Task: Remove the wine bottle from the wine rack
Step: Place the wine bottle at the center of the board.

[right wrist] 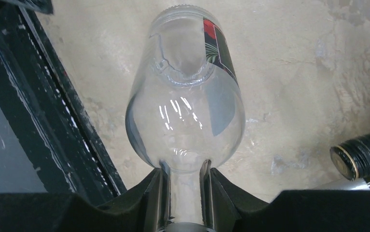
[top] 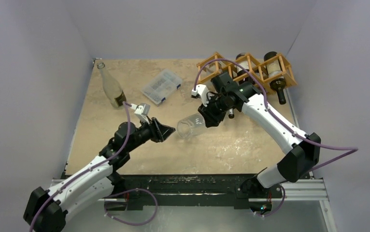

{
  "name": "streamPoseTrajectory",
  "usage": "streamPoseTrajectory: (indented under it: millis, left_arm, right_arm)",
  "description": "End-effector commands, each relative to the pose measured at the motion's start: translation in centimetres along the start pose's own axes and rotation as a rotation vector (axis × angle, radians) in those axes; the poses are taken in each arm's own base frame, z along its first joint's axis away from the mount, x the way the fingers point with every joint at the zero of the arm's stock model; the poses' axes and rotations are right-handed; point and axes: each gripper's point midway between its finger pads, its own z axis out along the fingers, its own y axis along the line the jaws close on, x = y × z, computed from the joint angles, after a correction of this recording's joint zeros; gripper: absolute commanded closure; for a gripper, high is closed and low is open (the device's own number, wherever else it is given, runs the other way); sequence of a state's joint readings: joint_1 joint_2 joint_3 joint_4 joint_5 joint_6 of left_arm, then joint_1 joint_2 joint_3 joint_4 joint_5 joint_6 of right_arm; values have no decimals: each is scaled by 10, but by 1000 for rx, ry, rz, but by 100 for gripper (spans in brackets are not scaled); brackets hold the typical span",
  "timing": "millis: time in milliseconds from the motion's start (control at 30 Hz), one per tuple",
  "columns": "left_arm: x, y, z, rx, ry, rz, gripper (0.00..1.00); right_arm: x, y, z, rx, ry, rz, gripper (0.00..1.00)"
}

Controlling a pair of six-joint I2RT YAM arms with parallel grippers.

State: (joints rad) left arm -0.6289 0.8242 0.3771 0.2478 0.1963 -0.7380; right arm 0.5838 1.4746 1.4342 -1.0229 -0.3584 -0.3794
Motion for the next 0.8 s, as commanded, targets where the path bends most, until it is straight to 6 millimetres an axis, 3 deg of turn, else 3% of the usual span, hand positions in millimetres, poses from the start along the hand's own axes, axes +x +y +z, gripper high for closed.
streamPoseTrajectory:
  millis: [0,233,467,767]
  left_arm:
    - [-3,14,-19,-76,-30,97,52]
    - [-5,30,-42,-171,-94,36,8]
    - [-2,26,-52,-158,-75,53,6]
    - [6,20,-59,-125,-28,92,7]
  right_arm:
    - [-30,11,-14,-49,-59,-238,100]
    - [-26,13,-8,-4,30,-356,100]
    - [-32,18,-2,11,74,-433,98]
    - [-47,32,13,-36,89,-478,64]
